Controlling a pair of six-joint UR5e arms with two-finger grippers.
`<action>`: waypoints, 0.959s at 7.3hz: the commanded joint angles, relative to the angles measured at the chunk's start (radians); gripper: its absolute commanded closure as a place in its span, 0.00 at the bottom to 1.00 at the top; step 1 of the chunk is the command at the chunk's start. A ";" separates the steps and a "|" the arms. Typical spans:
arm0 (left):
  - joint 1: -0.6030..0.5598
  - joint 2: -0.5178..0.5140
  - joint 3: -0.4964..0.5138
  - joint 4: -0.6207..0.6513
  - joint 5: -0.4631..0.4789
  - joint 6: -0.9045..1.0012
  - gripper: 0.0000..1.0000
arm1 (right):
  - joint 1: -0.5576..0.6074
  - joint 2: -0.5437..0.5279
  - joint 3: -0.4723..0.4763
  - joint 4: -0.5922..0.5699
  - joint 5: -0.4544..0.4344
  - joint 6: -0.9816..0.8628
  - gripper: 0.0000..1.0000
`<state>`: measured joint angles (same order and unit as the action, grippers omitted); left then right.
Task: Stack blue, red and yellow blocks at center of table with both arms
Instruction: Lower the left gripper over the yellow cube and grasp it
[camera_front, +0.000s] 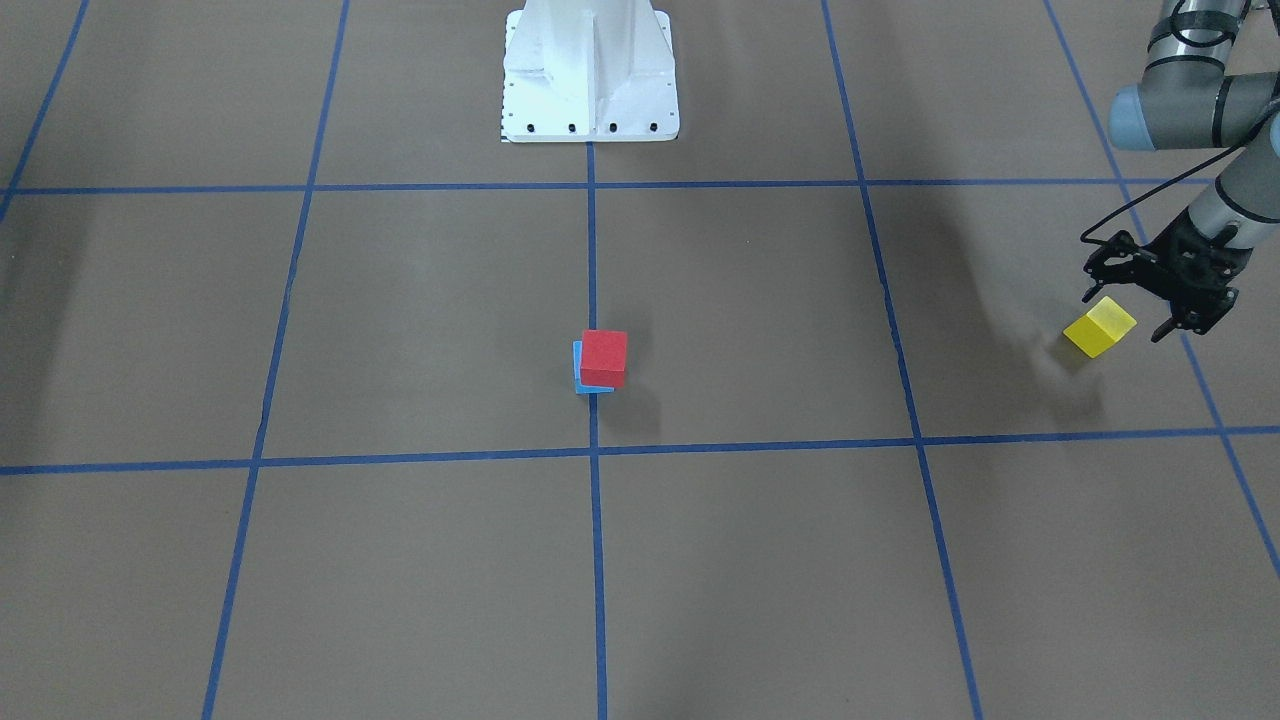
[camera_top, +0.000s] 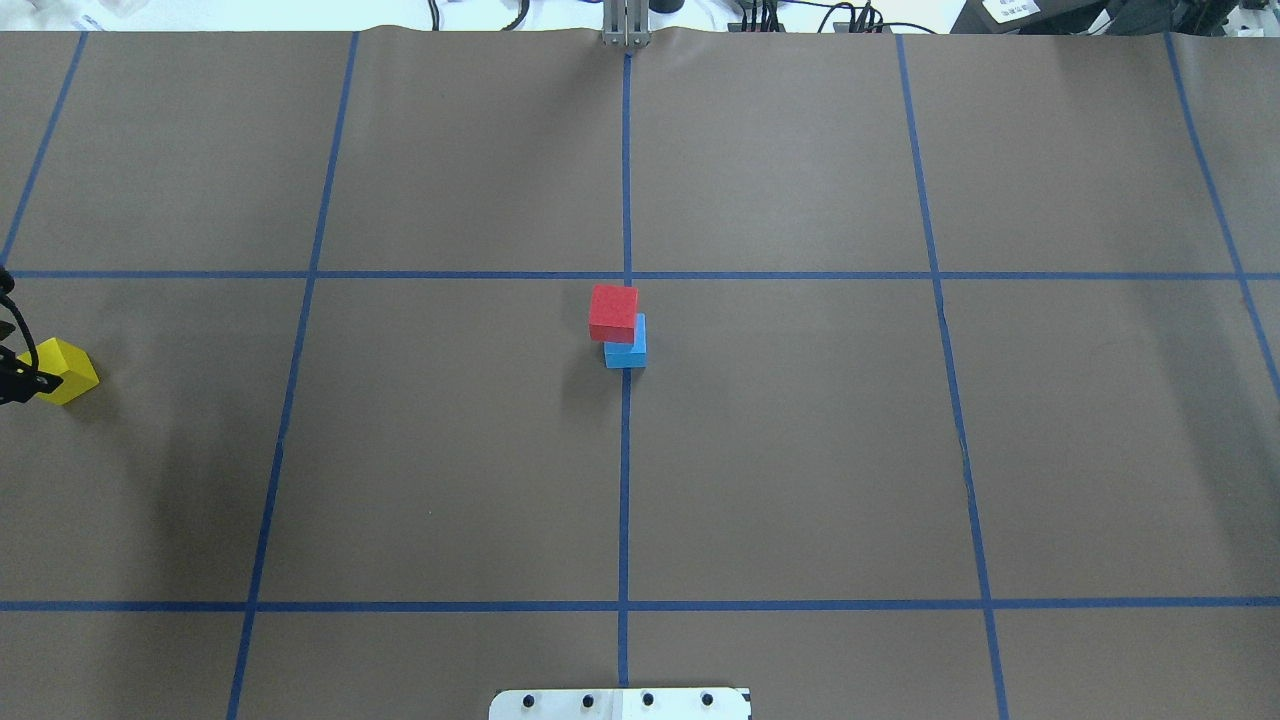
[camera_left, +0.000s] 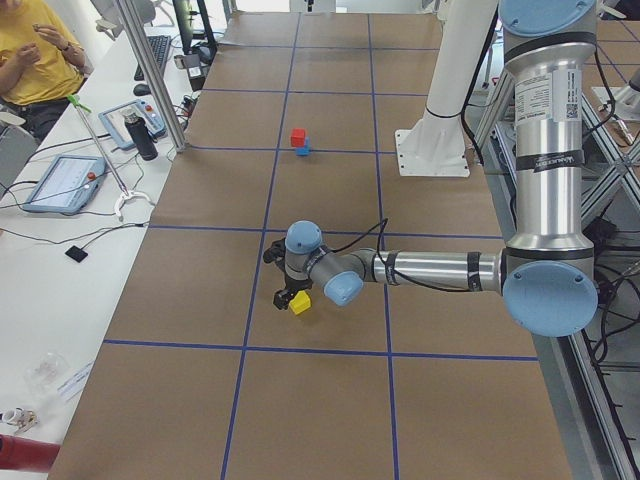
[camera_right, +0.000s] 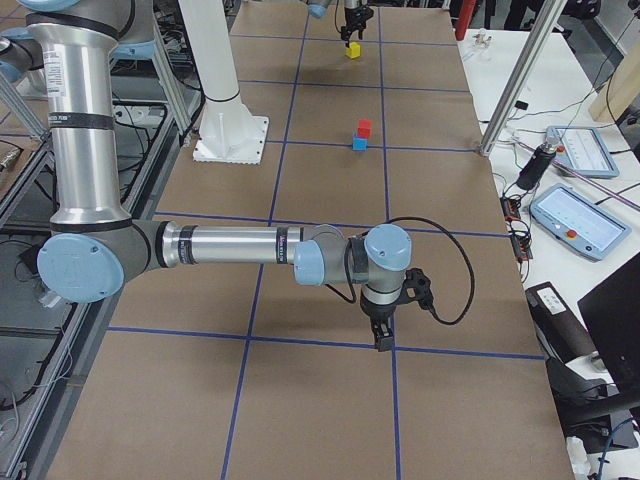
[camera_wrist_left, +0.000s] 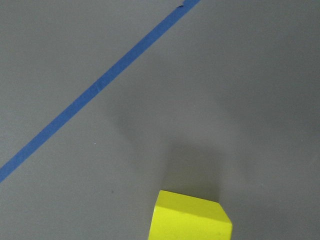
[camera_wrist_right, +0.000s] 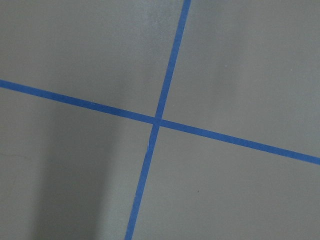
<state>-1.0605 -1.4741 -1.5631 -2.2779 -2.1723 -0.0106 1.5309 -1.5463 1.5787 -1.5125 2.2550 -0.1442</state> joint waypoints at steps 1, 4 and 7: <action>0.005 -0.005 0.020 -0.002 0.000 0.001 0.00 | 0.000 -0.002 -0.002 0.000 0.000 0.000 0.00; 0.025 -0.012 0.029 -0.003 0.005 0.001 0.00 | 0.000 -0.002 -0.002 0.000 0.000 0.000 0.00; 0.059 -0.019 0.038 -0.003 0.008 0.004 0.46 | 0.000 -0.002 -0.002 0.000 0.000 0.000 0.00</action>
<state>-1.0093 -1.4917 -1.5270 -2.2810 -2.1653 -0.0079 1.5309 -1.5478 1.5770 -1.5125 2.2550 -0.1442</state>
